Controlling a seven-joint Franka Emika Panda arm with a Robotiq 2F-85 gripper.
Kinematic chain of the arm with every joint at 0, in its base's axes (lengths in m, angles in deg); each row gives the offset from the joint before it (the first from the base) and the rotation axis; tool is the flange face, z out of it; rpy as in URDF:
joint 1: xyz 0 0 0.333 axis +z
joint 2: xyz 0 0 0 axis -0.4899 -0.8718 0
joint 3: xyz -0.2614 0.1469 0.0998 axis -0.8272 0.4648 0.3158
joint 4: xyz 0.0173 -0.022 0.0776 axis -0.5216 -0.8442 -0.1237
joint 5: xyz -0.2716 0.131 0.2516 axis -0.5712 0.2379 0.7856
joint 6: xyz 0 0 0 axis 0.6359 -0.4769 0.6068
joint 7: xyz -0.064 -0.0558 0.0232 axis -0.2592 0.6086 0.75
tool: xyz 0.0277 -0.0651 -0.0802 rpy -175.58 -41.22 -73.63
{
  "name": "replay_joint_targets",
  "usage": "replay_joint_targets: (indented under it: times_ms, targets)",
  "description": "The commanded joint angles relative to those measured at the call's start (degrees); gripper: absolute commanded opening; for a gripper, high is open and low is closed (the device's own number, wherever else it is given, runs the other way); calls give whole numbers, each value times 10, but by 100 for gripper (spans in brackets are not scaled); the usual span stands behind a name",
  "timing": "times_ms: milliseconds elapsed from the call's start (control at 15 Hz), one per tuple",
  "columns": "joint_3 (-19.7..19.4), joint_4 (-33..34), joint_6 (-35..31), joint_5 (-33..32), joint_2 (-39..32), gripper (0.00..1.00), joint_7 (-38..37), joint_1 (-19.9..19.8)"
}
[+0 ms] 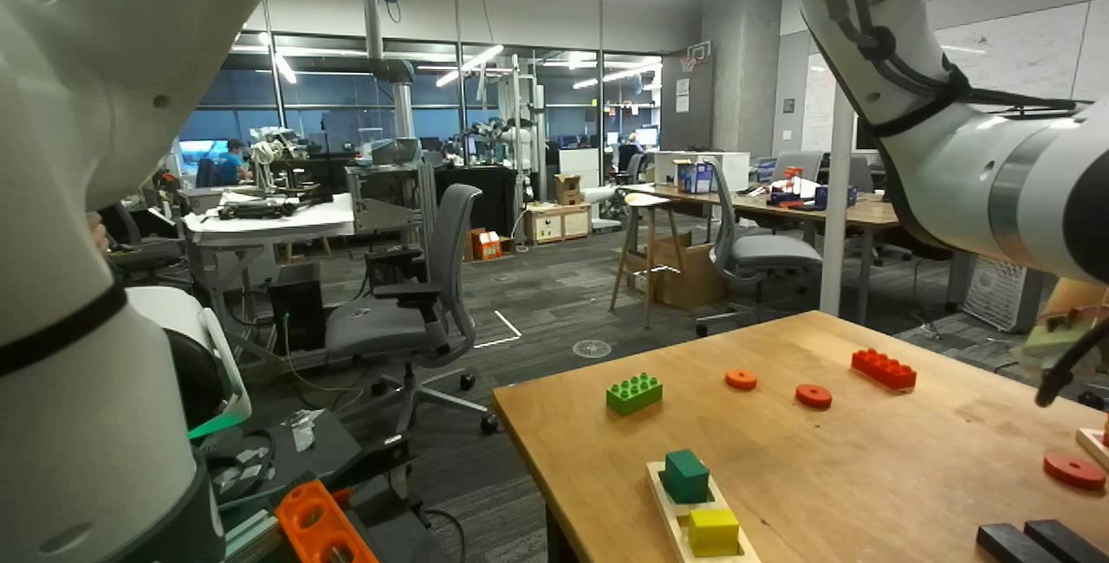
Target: Place one orange ring on the right side of the wooden board
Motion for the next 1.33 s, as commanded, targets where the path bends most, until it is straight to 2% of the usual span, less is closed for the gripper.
replay_joint_targets:
  times_ms: [0,67,133,400,667,1067,1267]
  targets:
    - [3,21,13,13,-8,30,11,-2]
    - [-2,22,18,14,-9,61,1,2]
    - [1,23,21,15,-9,75,4,0]
    - [0,25,33,14,-9,100,3,1]
    - [1,30,42,14,-10,100,2,0]
    - [39,35,28,40,-8,100,33,-23]
    - [41,39,27,46,-9,100,37,-20]
